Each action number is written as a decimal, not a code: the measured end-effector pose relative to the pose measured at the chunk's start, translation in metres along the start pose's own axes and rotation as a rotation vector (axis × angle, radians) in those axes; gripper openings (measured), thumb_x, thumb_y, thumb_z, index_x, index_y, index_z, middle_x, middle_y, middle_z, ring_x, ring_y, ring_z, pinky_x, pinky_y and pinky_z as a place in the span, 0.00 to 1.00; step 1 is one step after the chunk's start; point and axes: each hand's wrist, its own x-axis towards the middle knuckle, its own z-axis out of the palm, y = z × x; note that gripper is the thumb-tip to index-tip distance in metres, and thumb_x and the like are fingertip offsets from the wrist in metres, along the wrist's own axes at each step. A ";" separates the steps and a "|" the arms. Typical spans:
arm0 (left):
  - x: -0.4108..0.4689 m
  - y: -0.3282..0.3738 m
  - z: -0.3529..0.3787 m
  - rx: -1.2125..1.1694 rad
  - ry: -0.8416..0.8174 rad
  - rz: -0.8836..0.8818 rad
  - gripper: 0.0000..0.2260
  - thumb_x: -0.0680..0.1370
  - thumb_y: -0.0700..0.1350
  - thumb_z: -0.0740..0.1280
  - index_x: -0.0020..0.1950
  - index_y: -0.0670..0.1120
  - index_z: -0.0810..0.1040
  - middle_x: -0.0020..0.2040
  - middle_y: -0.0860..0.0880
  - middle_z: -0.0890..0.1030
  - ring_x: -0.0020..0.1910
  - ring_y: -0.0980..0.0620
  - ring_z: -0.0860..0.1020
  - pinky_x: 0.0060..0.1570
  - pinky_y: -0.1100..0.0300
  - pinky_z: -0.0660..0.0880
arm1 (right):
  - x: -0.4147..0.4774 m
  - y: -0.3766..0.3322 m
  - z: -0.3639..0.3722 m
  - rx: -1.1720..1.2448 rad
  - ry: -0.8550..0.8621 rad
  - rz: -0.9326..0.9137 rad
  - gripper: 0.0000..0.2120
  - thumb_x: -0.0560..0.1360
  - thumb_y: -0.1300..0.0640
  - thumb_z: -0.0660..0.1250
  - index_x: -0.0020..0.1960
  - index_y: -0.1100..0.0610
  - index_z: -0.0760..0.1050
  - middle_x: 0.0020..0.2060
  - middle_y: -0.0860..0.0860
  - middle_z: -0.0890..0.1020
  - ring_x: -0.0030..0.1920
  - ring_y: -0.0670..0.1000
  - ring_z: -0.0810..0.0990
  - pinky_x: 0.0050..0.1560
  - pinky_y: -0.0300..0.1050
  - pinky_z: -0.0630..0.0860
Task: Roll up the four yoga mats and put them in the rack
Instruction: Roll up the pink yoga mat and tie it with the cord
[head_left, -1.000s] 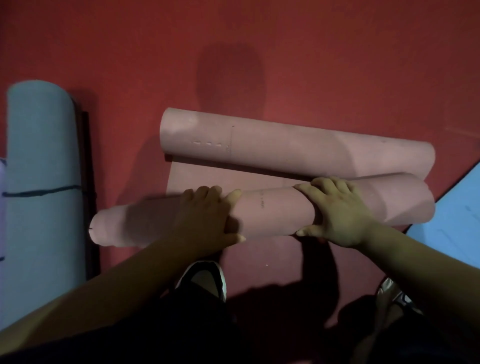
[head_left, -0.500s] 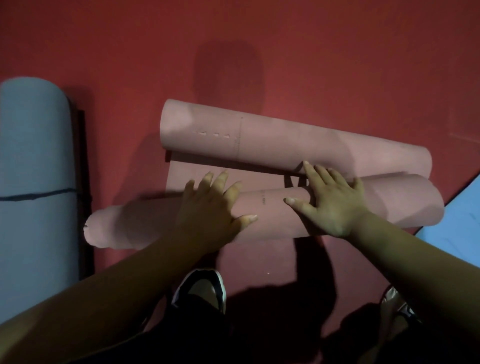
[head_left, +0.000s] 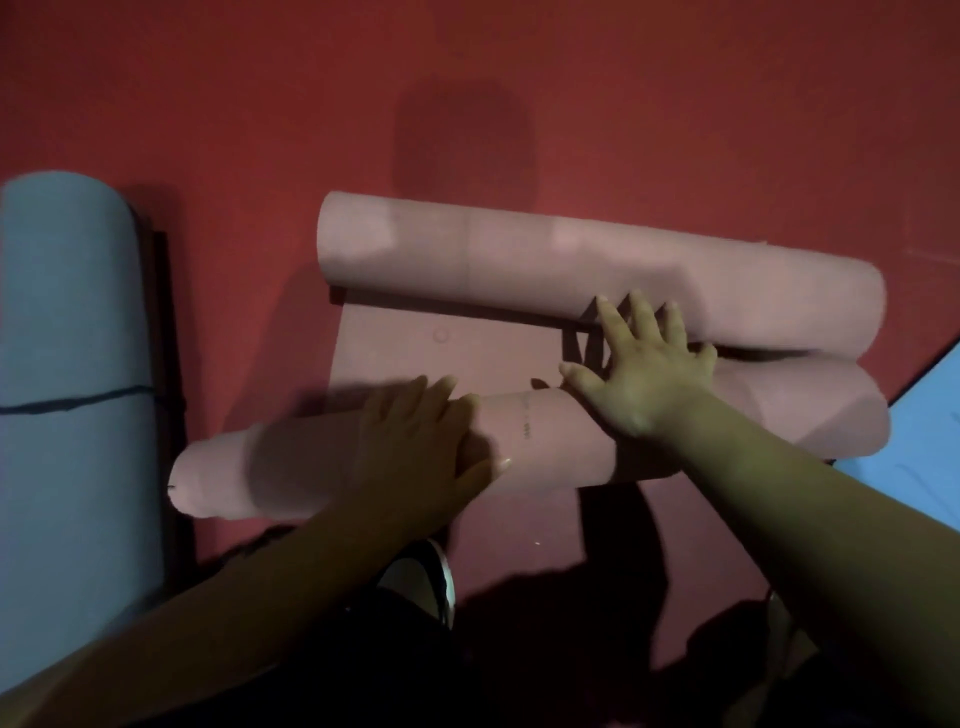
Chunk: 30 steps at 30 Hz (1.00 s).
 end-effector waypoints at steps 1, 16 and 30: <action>-0.003 0.001 0.003 -0.002 0.014 0.007 0.30 0.73 0.70 0.60 0.65 0.51 0.75 0.71 0.45 0.76 0.68 0.38 0.74 0.64 0.39 0.67 | 0.005 0.000 -0.001 -0.001 0.002 0.007 0.44 0.72 0.24 0.52 0.81 0.39 0.40 0.82 0.48 0.39 0.81 0.62 0.40 0.73 0.75 0.50; 0.046 -0.019 -0.010 0.058 -0.111 -0.058 0.37 0.75 0.76 0.45 0.78 0.57 0.59 0.80 0.45 0.60 0.78 0.39 0.59 0.70 0.32 0.58 | 0.020 0.003 -0.007 0.093 0.127 0.053 0.34 0.77 0.35 0.55 0.81 0.40 0.51 0.71 0.59 0.67 0.70 0.64 0.66 0.73 0.64 0.60; 0.044 -0.002 -0.010 0.051 -0.023 -0.112 0.35 0.77 0.72 0.46 0.78 0.53 0.62 0.80 0.42 0.62 0.77 0.36 0.62 0.70 0.31 0.59 | 0.032 0.004 -0.013 0.138 0.069 0.004 0.35 0.79 0.35 0.52 0.81 0.39 0.41 0.82 0.53 0.41 0.82 0.56 0.41 0.76 0.69 0.46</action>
